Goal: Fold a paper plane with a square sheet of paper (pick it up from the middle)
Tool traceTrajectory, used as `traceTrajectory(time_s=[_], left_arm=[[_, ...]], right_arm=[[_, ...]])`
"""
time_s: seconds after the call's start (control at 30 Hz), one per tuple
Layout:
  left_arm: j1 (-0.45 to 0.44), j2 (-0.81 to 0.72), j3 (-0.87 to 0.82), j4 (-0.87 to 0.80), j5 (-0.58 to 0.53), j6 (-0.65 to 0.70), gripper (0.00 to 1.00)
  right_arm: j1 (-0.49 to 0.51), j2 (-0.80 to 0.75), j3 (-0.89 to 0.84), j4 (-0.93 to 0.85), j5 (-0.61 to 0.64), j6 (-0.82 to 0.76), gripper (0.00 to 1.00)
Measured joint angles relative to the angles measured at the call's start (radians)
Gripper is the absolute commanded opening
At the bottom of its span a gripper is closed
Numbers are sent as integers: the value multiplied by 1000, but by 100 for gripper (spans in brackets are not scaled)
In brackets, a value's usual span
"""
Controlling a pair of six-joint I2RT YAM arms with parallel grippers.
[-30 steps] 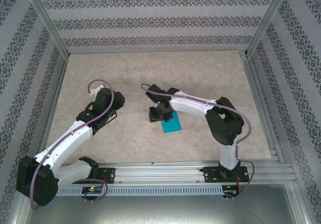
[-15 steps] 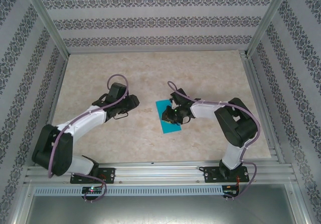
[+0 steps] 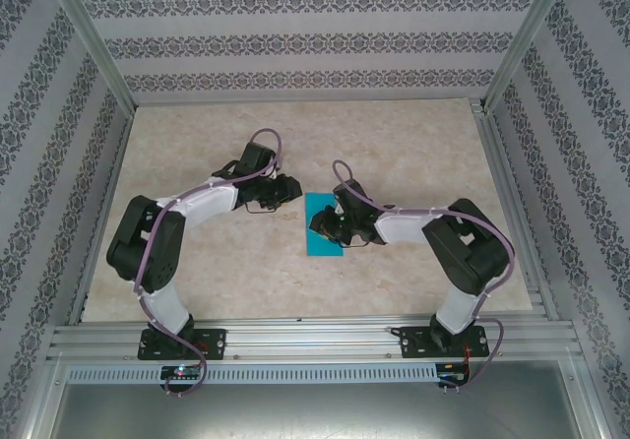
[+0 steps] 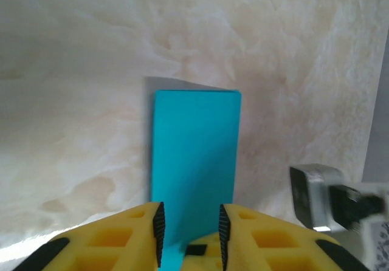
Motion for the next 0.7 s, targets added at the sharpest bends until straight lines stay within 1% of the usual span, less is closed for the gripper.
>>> traceTrajectory(time_s=[0.03,0.13,0.2,0.3,0.37,0.7], left_arm=[[-3,27,24,0,13,1,30],[-14,92,79,-1,34,5,28],[-20,131,110,-4,46,8,27],[-26,190,151,-6,60,14,27],[-28,220,171,-8,68,19,27],[-28,291,201,-17,75,27,26]], right_arm=[[-13,-38,-13,-11,-1,-10,31],[-69,-130,-39,-35,4,-43,32],[-108,-156,-47,-50,5,-61,32],[-152,-156,-63,-68,4,-82,33],[-162,-149,-76,-76,-3,-89,34],[-162,-82,-81,-89,-48,-102,37]])
